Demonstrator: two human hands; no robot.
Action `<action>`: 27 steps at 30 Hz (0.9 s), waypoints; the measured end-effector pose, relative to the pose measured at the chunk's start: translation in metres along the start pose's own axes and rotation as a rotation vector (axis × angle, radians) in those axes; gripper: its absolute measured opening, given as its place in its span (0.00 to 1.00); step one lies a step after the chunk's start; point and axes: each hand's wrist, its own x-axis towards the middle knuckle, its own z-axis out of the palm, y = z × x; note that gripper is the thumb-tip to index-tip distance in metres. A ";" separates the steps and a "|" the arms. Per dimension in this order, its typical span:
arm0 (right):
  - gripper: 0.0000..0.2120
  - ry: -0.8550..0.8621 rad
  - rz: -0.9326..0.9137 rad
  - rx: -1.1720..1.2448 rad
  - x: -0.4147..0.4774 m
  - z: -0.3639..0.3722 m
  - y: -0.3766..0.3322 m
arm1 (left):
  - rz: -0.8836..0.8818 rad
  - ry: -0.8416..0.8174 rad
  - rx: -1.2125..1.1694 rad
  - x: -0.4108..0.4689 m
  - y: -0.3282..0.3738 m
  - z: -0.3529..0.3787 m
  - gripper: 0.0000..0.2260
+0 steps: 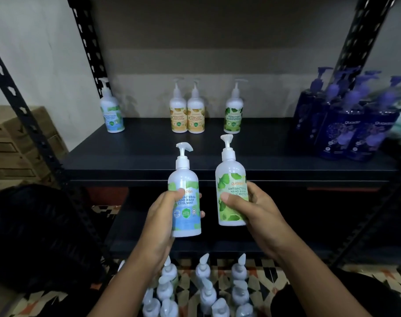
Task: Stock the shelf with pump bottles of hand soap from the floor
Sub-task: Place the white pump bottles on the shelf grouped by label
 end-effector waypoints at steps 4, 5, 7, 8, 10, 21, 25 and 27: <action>0.21 0.033 -0.027 -0.024 -0.004 -0.006 -0.004 | 0.030 -0.003 0.011 0.000 -0.004 0.008 0.16; 0.19 0.040 -0.040 -0.041 -0.005 -0.007 -0.005 | 0.042 -0.001 0.014 0.001 -0.005 0.010 0.17; 0.16 0.044 -0.067 -0.082 -0.006 -0.010 -0.008 | 0.063 -0.002 0.022 0.003 -0.004 0.016 0.17; 0.15 0.044 -0.076 -0.104 -0.006 -0.011 -0.010 | 0.070 -0.005 0.025 0.005 -0.003 0.019 0.17; 0.17 0.059 -0.084 -0.132 -0.003 -0.012 -0.015 | 0.081 -0.009 0.017 0.013 0.002 0.026 0.17; 0.22 0.212 -0.226 -0.192 0.076 -0.028 -0.073 | 0.317 -0.051 0.101 0.090 0.044 0.063 0.22; 0.21 0.227 -0.285 -0.239 0.122 -0.044 -0.089 | 0.365 -0.053 0.089 0.125 0.053 0.072 0.20; 0.24 0.242 -0.294 -0.241 0.145 -0.054 -0.091 | 0.363 -0.050 0.067 0.138 0.054 0.074 0.20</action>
